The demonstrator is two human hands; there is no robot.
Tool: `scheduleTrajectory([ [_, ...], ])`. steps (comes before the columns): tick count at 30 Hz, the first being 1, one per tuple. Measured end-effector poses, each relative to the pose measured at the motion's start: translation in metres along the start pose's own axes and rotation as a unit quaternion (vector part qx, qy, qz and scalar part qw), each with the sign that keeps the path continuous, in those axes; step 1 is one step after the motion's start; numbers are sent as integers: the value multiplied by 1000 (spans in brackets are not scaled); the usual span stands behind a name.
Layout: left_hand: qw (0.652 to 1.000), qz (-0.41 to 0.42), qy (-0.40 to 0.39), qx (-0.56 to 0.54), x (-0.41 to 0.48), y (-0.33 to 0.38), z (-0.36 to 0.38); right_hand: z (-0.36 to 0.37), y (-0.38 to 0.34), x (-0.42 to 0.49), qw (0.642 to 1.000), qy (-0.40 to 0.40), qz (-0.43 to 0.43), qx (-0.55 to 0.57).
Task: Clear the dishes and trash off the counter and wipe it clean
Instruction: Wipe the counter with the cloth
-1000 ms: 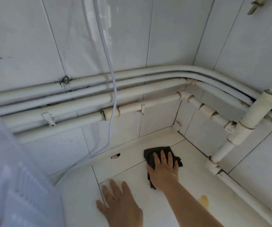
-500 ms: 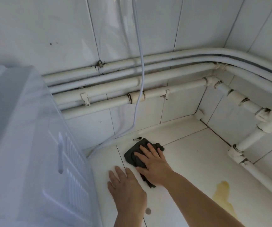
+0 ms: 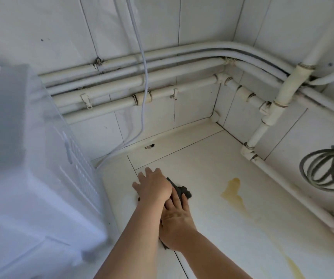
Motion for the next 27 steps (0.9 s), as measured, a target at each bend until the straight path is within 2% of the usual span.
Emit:
scheduleTrajectory([
  [3, 1000, 17, 7, 23, 2, 6, -8, -1, 1, 6, 1000, -6, 12, -11],
  [8, 998, -41, 54, 11, 14, -26, -23, -15, 20, 39, 999, -16, 50, -14],
  [12, 996, -84, 9, -6, 12, -48, 1, -12, 25, 29, 999, -6, 52, -11],
  [18, 996, -62, -35, 55, 7, -50, 20, -27, 78, 7, 989, 8, 149, -10],
  [23, 994, -64, -36, 83, 7, -46, 21, -17, 63, -5, 992, 9, 126, -13],
  [27, 996, 3, -10, 87, -7, -18, 37, -32, 115, -18, 981, 35, 193, 1],
])
Point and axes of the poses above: each hand's wrist, its own x-axis towards the middle knuckle, its own z-axis out of the palm, y = z × x, the point moved 9 cm from there along x, towards the middle knuckle, and after that the axes turned 6 degrees about -z, right-handed, at the moved point
